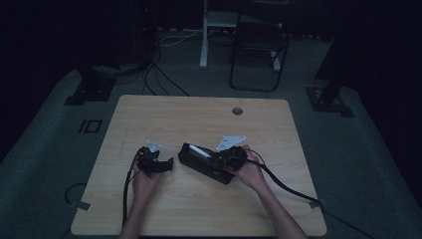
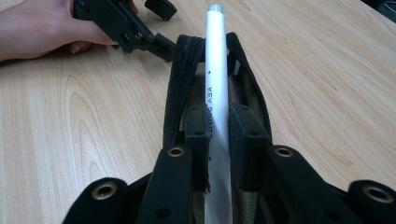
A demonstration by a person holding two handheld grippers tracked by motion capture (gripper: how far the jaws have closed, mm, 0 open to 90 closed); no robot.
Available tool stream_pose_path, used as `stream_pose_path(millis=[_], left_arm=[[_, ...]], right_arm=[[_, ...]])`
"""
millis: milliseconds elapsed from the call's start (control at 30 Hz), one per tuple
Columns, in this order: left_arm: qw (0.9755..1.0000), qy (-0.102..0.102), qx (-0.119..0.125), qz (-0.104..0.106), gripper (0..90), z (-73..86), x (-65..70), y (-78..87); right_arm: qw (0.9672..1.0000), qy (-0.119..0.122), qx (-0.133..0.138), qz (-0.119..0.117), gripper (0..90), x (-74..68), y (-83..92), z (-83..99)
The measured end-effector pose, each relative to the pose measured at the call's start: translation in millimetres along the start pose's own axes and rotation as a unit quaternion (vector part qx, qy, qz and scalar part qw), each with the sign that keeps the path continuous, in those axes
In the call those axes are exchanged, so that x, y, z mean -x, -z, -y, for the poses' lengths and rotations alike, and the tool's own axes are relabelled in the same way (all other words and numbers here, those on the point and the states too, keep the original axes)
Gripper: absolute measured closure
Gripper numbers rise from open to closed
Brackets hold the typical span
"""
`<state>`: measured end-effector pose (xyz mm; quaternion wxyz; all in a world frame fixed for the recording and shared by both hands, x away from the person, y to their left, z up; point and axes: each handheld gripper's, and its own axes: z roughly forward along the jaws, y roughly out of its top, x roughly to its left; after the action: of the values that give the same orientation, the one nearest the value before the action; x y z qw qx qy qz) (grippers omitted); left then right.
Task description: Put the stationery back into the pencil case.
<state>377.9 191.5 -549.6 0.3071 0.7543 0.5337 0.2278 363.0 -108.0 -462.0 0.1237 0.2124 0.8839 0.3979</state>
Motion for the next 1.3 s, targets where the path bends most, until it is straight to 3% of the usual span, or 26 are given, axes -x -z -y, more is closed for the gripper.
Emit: stream_pose_path(millis=[1300], left_arm=[[1.0,0.0,-0.001,0.0,12.4,0.0,0.0,0.1]], right_arm=[[0.9997,-0.012,-0.018,-0.011,78.6,5.4,-18.2,4.5]])
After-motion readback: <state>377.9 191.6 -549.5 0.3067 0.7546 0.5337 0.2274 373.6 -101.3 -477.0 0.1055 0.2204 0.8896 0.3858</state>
